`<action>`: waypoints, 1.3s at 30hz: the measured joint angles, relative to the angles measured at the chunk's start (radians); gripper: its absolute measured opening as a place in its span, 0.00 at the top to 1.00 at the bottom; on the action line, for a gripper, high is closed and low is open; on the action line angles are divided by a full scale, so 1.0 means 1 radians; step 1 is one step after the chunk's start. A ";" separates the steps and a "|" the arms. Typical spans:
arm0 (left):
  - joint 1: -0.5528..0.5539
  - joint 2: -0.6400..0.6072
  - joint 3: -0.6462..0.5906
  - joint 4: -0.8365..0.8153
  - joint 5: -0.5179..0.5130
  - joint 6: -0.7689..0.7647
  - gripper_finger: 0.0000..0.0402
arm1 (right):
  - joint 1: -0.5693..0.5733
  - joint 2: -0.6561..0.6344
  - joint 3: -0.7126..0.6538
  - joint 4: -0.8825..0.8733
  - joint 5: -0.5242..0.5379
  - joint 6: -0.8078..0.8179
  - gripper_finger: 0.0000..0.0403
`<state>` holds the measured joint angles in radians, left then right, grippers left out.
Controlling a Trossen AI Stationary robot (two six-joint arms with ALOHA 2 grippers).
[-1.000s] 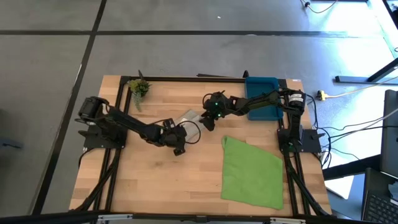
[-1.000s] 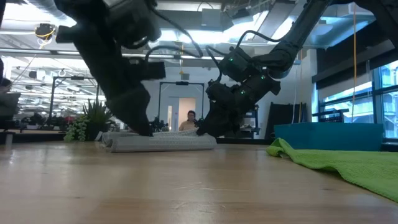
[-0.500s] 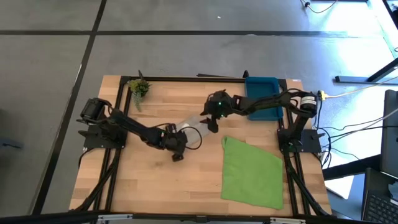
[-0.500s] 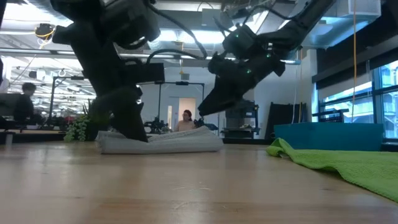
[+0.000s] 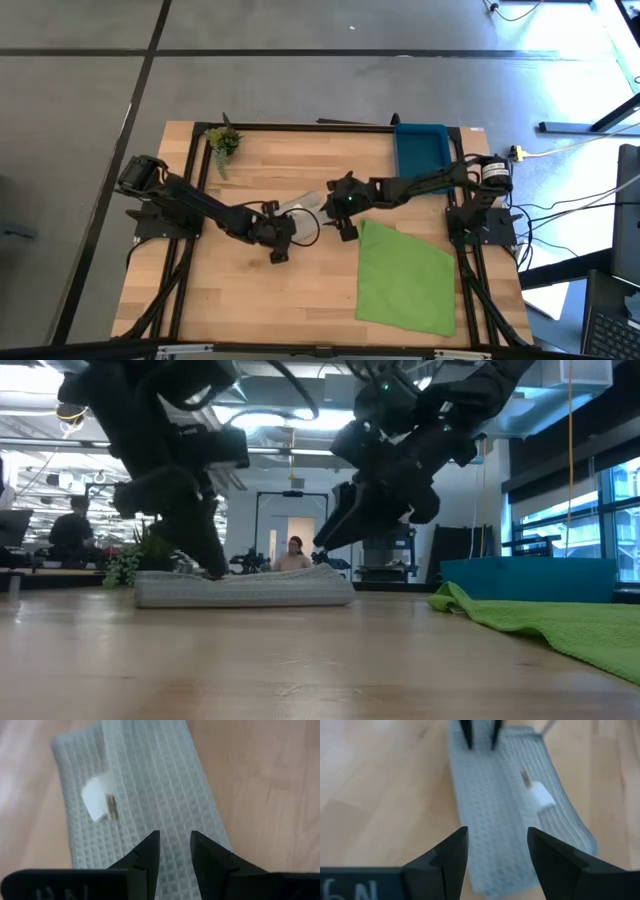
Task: Roll microfiber towels into tight, uniform cylinder then place into a basket
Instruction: Roll the gray towel
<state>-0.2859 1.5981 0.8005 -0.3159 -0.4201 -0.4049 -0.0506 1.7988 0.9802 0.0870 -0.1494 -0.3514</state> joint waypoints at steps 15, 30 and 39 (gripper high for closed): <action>-0.032 -0.075 0.003 -0.015 -0.060 -0.028 0.76 | 0.056 0.119 -0.001 0.109 0.042 -0.147 0.49; -0.054 -0.106 0.003 -0.018 -0.062 -0.060 0.76 | 0.059 0.199 0.003 0.135 0.216 -0.155 0.71; -0.065 -0.196 0.003 -0.047 -0.063 -0.058 0.76 | 0.064 0.200 0.012 0.115 0.194 -0.095 0.94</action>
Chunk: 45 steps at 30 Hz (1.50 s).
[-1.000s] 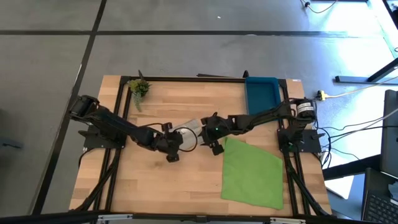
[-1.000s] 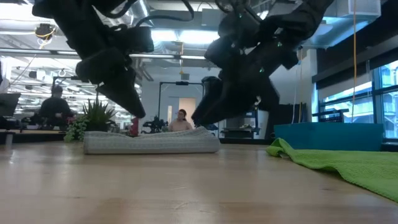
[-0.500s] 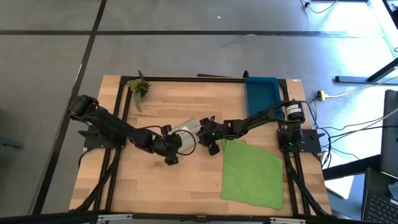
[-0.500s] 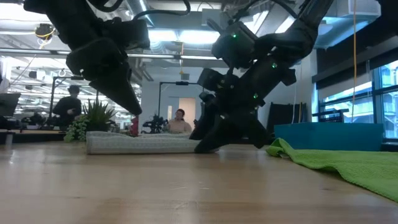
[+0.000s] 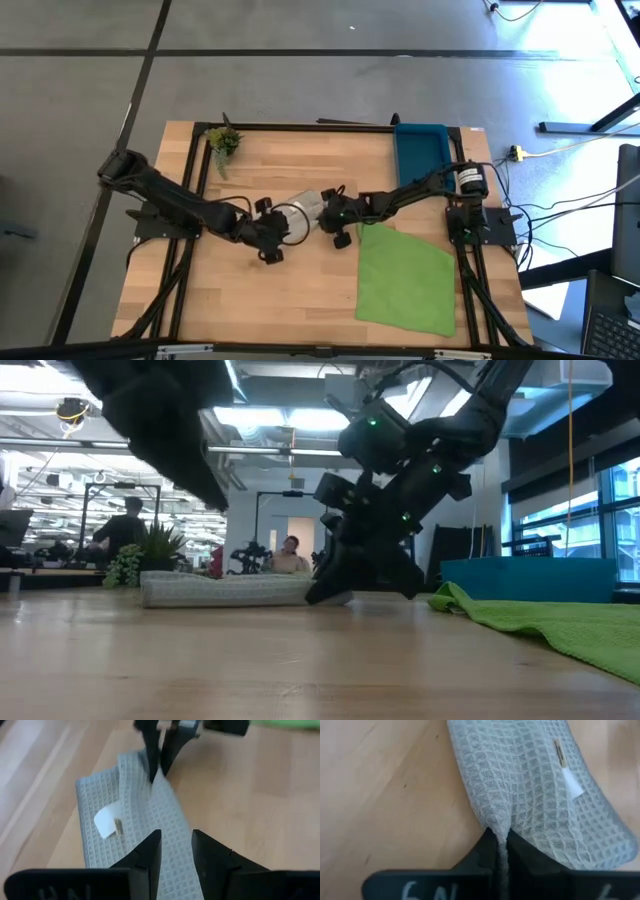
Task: Roll microfiber towels into tight, uniform cylinder then place into a basket
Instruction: Roll the gray towel
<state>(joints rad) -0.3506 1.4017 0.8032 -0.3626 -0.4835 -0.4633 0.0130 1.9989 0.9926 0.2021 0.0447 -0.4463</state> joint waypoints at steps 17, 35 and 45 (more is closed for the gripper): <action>-0.060 -0.063 0.000 -0.072 -0.003 -0.005 0.76 | -0.093 0.006 0.337 -0.443 -0.476 0.361 0.96; -0.095 -0.062 0.000 -0.165 -0.058 -0.140 0.76 | -0.214 0.018 0.374 -0.528 -0.649 0.497 0.96; -0.036 -0.022 -0.051 -0.201 -0.107 -0.224 0.76 | -0.253 0.018 0.374 -0.538 -0.725 0.569 0.96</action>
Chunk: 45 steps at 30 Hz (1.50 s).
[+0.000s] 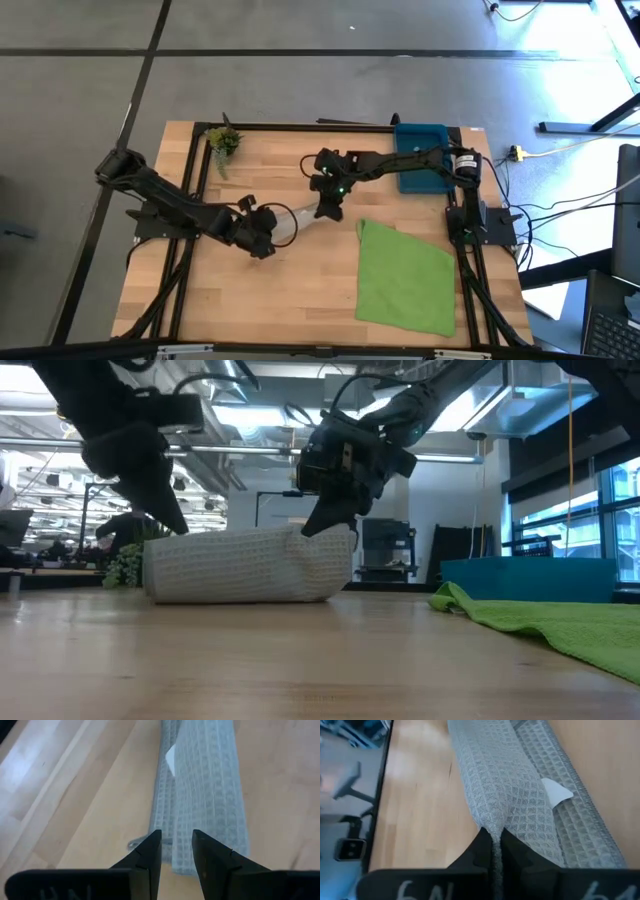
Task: Roll microfiber towels into tight, uniform cylinder then place into a basket
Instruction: Roll the gray towel
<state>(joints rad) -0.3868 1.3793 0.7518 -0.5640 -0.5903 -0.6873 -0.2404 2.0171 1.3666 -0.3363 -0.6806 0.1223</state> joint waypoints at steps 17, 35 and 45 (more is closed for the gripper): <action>0.038 0.009 -0.001 0.173 -0.021 0.249 0.76 | -0.112 0.003 0.000 0.002 -0.025 0.188 0.95; 0.169 0.042 -0.001 0.184 0.002 0.316 0.76 | -0.139 0.129 0.001 0.060 -0.204 0.270 0.95; 0.135 0.096 0.000 0.220 0.059 0.369 0.76 | -0.163 0.128 0.001 0.068 -0.205 0.267 0.95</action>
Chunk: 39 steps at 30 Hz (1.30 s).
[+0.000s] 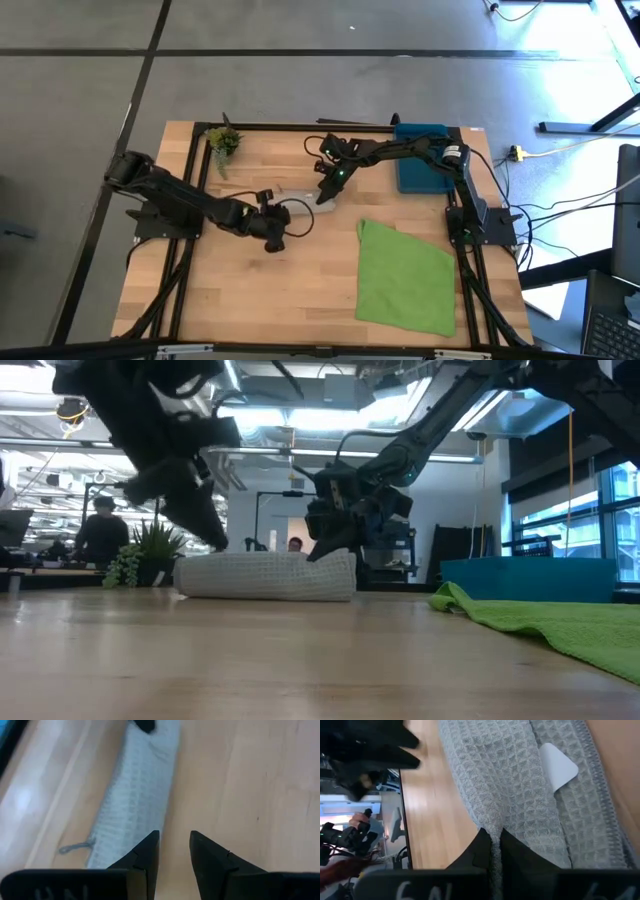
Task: Roll microfiber towels into tight, uniform cylinder then place into a basket
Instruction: Roll the gray towel
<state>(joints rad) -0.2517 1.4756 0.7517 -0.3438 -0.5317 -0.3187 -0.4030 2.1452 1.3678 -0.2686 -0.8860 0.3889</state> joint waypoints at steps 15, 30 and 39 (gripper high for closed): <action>0.086 0.081 0.000 0.056 -0.108 0.071 0.76 | 0.004 0.000 0.000 0.011 0.000 -0.005 0.95; 0.242 0.095 -0.017 0.110 -0.076 0.146 0.76 | 0.017 0.000 0.000 0.011 0.003 -0.020 0.95; 0.321 0.121 -0.018 0.144 -0.028 0.171 0.76 | 0.027 0.000 0.000 0.005 0.005 -0.032 0.95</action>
<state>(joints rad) 0.0697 1.5971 0.7338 -0.2000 -0.5593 -0.1479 -0.3756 2.1448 1.3676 -0.2638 -0.8806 0.3569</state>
